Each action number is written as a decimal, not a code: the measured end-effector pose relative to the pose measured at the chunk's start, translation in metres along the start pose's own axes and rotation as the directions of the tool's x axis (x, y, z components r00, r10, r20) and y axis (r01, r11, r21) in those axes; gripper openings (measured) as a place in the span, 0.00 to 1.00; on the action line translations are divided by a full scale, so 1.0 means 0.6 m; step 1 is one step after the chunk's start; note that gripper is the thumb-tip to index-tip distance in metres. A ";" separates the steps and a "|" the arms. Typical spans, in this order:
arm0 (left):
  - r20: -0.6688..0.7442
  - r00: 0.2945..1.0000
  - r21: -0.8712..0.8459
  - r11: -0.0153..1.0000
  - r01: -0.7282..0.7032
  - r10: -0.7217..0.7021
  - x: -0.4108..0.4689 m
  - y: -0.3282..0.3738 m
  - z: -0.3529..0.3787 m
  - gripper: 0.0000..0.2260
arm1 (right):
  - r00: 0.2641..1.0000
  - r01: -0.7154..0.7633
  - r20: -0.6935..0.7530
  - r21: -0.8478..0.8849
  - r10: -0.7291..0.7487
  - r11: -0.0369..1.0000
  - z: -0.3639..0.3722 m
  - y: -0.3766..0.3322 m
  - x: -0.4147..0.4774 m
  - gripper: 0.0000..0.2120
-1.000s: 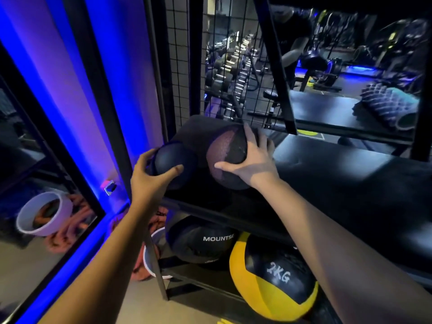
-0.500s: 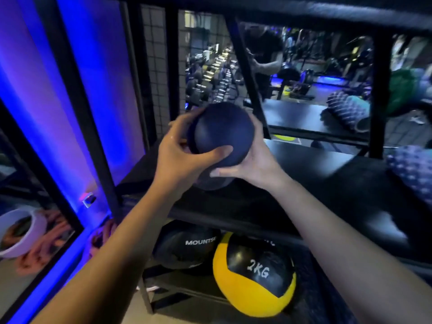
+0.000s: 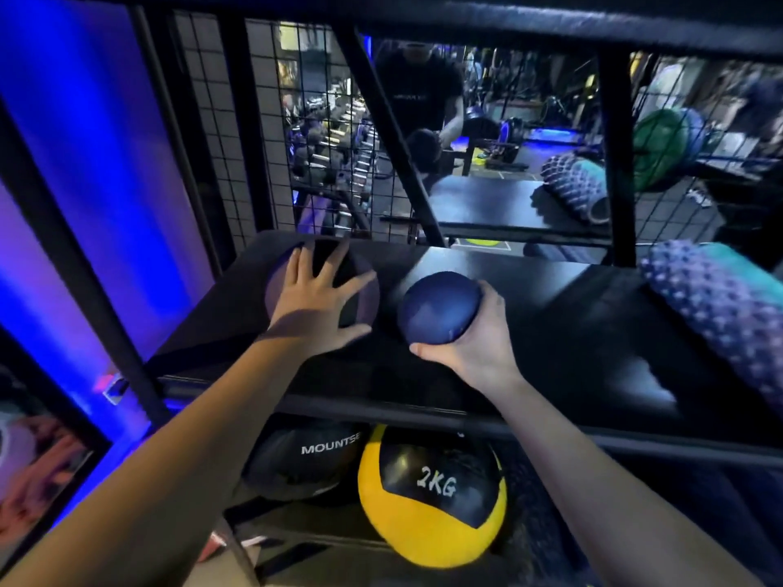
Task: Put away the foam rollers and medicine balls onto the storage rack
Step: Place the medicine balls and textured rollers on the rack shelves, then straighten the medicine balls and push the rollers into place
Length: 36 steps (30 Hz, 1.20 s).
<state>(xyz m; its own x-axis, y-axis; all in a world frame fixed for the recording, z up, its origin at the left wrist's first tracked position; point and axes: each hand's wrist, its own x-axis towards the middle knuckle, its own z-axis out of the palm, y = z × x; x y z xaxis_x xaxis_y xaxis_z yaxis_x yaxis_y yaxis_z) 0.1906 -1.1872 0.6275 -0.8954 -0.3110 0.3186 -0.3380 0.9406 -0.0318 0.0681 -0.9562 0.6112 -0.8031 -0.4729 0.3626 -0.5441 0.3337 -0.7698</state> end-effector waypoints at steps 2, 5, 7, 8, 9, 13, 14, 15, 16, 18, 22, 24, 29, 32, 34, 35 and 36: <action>-0.037 0.999 0.010 1.000 -0.019 0.020 -0.005 -0.001 0.012 0.35 | 0.998 -0.003 0.058 -0.126 0.011 0.992 0.012 0.007 0.013 0.63; -0.075 0.997 -0.025 0.999 0.027 -0.029 -0.006 -0.003 0.008 0.33 | 0.984 -0.030 0.158 -0.296 0.080 0.955 0.034 0.009 0.029 0.63; -0.091 0.994 -0.046 0.997 0.062 -0.067 -0.011 -0.010 0.011 0.32 | 0.971 -0.045 0.205 -0.358 0.125 0.933 0.046 0.002 0.035 0.62; -0.102 0.991 -0.056 0.995 0.078 -0.084 -0.017 -0.013 0.015 0.33 | 0.966 -0.050 0.218 -0.372 0.140 0.927 0.052 0.000 0.038 0.61; -0.117 0.988 -0.066 0.994 0.090 -0.097 -0.024 -0.016 0.017 0.33 | 0.962 -0.052 0.228 -0.381 0.148 0.923 0.057 0.000 0.042 0.61; -0.155 0.982 -0.068 0.993 0.097 -0.107 -0.041 -0.020 0.024 0.34 | 0.934 0.040 0.331 -0.476 0.137 0.879 0.071 -0.009 0.058 0.63; -0.149 0.984 -0.056 0.994 0.092 -0.099 -0.041 -0.020 0.024 0.34 | 0.921 0.083 0.369 -0.500 0.125 0.862 0.075 -0.016 0.061 0.64; -0.138 0.986 -0.050 0.995 0.087 -0.093 -0.038 -0.018 0.025 0.34 | 0.910 0.119 0.399 -0.519 0.116 0.847 0.079 -0.022 0.065 0.64; -0.123 0.988 -0.049 0.995 0.084 -0.089 -0.034 -0.015 0.024 0.34 | 0.902 0.134 0.415 -0.531 0.119 0.837 0.082 -0.028 0.068 0.65; -0.084 0.992 -0.042 0.995 0.094 -0.098 -0.027 -0.007 0.022 0.34 | 0.898 0.121 0.417 -0.544 0.142 0.831 0.085 -0.034 0.071 0.66; -0.048 0.994 -0.033 0.995 0.097 -0.098 -0.030 -0.002 0.021 0.35 | 0.904 0.089 0.399 -0.522 0.151 0.849 0.082 -0.034 0.066 0.68; -0.051 0.994 -0.036 0.995 0.094 -0.096 -0.039 -0.003 0.024 0.35 | 0.905 0.098 0.407 -0.485 0.124 0.869 0.077 -0.033 0.063 0.65; 0.032 0.996 -0.046 0.995 0.089 -0.087 -0.038 0.010 0.000 0.36 | 0.911 0.053 0.393 -0.415 0.127 0.908 0.060 -0.032 0.056 0.61; -0.031 0.998 -0.048 0.998 0.048 -0.050 -0.063 0.010 -0.018 0.36 | 0.983 0.030 0.183 -0.311 0.029 0.950 0.046 -0.038 0.021 0.57; -0.316 0.943 -0.094 0.992 0.078 -0.104 -0.100 0.018 -0.020 0.30 | 0.993 0.092 -0.058 -0.191 -0.105 0.977 0.034 -0.031 -0.028 0.46; -0.476 0.862 -0.148 0.982 0.121 -0.178 -0.124 0.027 -0.014 0.26 | 0.972 0.134 -0.172 -0.157 -0.160 0.978 0.031 -0.023 -0.059 0.38; -0.589 0.764 -0.222 0.962 0.160 -0.263 -0.150 0.041 -0.003 0.22 | 0.943 0.164 -0.266 -0.153 -0.200 0.975 0.030 -0.011 -0.091 0.31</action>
<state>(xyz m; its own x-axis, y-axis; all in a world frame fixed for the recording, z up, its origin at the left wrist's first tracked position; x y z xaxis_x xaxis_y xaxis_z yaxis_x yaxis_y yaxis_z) 0.2637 -1.1359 0.6000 -0.4248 -0.4048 0.8097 -0.4039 0.8853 0.2307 0.1202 -0.9472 0.5869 -0.7130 -0.2960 0.6356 -0.6989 0.3723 -0.6106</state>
